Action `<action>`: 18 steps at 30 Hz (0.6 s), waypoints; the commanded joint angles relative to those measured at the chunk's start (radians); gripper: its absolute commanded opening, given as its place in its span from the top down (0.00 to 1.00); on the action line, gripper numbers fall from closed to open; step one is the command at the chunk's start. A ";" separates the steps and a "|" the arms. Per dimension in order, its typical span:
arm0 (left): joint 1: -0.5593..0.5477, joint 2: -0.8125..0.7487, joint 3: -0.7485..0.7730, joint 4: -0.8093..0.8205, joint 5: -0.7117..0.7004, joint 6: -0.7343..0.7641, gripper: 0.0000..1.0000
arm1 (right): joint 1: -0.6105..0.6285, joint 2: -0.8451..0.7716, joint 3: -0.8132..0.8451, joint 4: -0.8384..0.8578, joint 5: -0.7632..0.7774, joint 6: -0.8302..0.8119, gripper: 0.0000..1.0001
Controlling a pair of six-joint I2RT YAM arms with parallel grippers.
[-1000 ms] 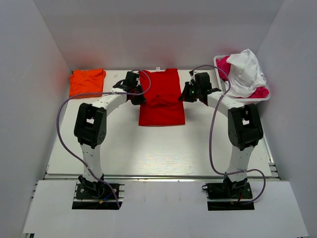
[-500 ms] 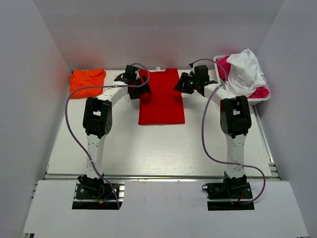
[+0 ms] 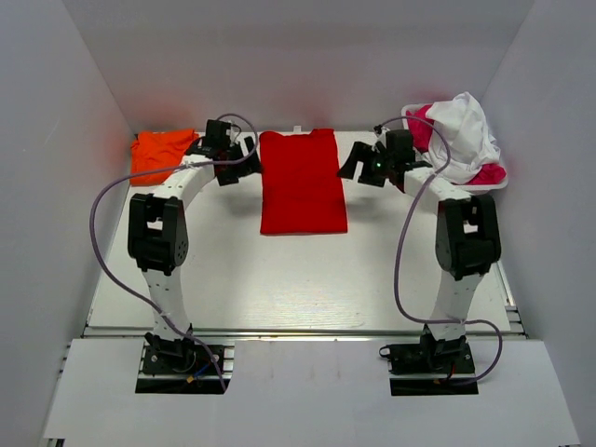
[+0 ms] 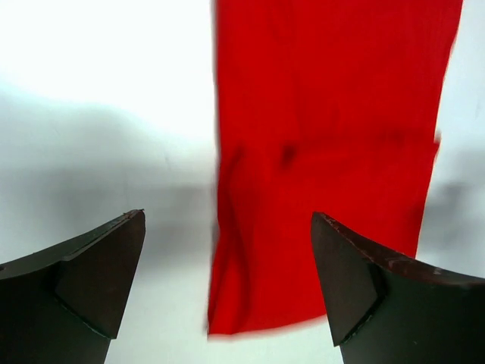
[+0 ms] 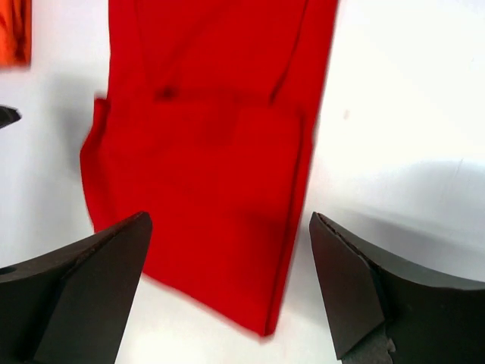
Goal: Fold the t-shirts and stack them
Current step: Fold the folded rectangular tshirt in 1/3 of the way, then grab one side of the 2/3 rectangular tshirt with both arms
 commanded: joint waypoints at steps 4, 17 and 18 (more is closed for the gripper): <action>-0.056 -0.200 -0.321 0.041 0.148 0.090 0.00 | 0.016 -0.212 -0.286 0.023 -0.068 -0.055 0.10; -0.138 -0.261 -0.541 0.076 0.066 0.130 0.00 | 0.048 -0.218 -0.456 0.054 -0.065 -0.053 0.10; -0.138 -0.260 -0.541 0.076 0.076 0.130 0.00 | 0.050 -0.209 -0.451 0.048 -0.068 -0.056 0.10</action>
